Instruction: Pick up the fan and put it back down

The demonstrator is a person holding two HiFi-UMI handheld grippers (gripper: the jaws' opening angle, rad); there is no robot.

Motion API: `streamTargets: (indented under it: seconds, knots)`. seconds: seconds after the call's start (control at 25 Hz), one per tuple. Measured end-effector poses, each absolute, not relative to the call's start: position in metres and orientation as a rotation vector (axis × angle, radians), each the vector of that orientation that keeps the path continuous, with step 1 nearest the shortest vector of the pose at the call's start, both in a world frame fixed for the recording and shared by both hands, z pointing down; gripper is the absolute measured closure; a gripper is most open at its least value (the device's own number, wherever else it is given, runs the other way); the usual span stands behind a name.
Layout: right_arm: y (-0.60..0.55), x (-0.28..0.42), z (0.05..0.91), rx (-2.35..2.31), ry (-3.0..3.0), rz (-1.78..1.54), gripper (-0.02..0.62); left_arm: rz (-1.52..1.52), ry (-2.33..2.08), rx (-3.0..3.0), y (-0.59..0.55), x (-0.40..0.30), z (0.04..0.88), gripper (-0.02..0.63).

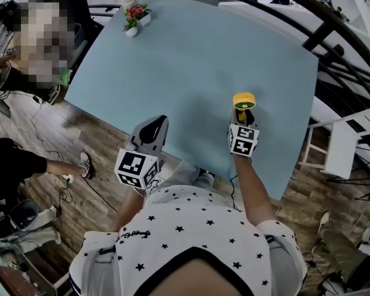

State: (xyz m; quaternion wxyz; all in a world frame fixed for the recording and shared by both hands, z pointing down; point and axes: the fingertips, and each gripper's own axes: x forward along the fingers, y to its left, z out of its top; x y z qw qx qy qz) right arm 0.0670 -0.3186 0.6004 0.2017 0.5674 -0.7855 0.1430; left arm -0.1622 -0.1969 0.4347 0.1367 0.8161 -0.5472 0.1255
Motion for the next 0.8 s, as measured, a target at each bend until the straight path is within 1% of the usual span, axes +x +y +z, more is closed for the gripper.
streamTargets:
  seconds: [0.4,0.8]
  knots:
    - [-0.315,0.066,0.600,1.569,-2.194,0.406,0.431,0.363,-1.568,2.375,-0.198,-0.159,0.433,0.577]
    - [-0.279,0.065,0.577,1.555,-2.278,0.513,0.417,0.344,-1.518,2.418,-0.207,-0.142,0.431,0.577]
